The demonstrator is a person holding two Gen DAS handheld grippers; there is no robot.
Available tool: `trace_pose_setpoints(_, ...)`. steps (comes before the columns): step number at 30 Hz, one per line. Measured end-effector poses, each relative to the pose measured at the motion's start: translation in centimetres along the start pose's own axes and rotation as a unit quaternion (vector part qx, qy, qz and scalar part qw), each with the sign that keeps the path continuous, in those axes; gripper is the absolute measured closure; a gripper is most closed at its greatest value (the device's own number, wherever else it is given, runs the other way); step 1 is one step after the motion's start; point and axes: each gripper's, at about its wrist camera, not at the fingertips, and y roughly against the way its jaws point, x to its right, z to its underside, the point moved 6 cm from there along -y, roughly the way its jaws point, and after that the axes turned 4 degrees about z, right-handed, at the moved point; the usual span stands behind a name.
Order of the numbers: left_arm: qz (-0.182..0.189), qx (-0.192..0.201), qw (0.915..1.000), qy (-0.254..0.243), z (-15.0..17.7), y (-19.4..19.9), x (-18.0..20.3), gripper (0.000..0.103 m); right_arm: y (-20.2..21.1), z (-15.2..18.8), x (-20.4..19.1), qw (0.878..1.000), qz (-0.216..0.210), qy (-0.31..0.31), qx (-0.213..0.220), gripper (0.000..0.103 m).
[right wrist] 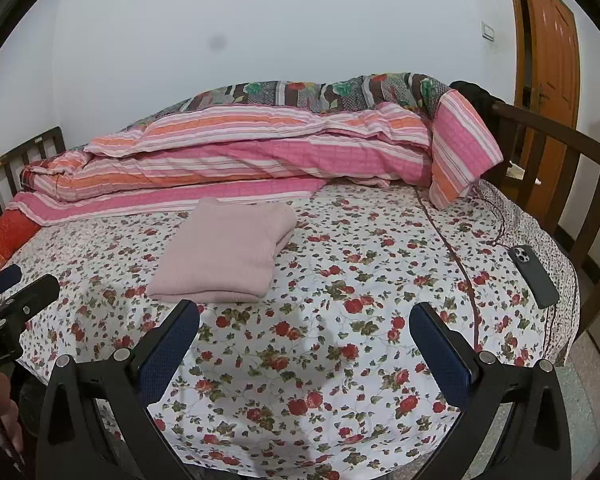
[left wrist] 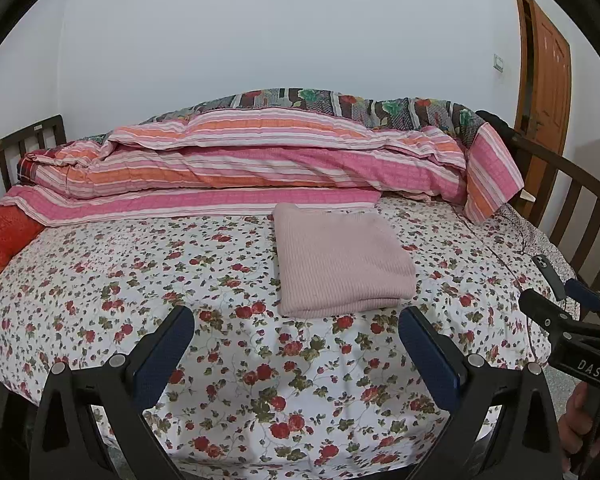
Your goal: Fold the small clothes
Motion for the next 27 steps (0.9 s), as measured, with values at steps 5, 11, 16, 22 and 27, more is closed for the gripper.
trace_pose_setpoints(5, 0.001, -0.001, 1.0000, 0.001, 0.02, -0.12, 0.09, 0.000, -0.02, 0.00, -0.02, 1.000, -0.001, -0.001, 0.000, 0.000)
trace_pose_setpoints(11, 0.001, 0.000, 1.0000, 0.001, 0.00, -0.17, 0.13, 0.000, 0.09, 0.00, -0.15, 1.000, 0.000, -0.002, -0.001, 0.000)
trace_pose_setpoints(16, 0.001, 0.000, 1.0000, 0.002, 0.03, -0.18, 0.14, 0.000, 0.12, -0.02, -0.07, 1.000, -0.001, -0.002, 0.000, 0.000)
trace_pose_setpoints(22, 0.001, 0.000, 1.0000, 0.002, -0.08, -0.31, 0.17, 0.000, 0.28, -0.17, -0.41, 1.000, -0.001, -0.004, 0.002, 0.000)
trace_pose_setpoints(27, 0.003, 0.003, 1.0000, 0.004, -0.34, -0.51, 0.14, 0.000, 0.23, -0.40, -0.65, 1.000, -0.002, -0.006, 0.002, 0.000)
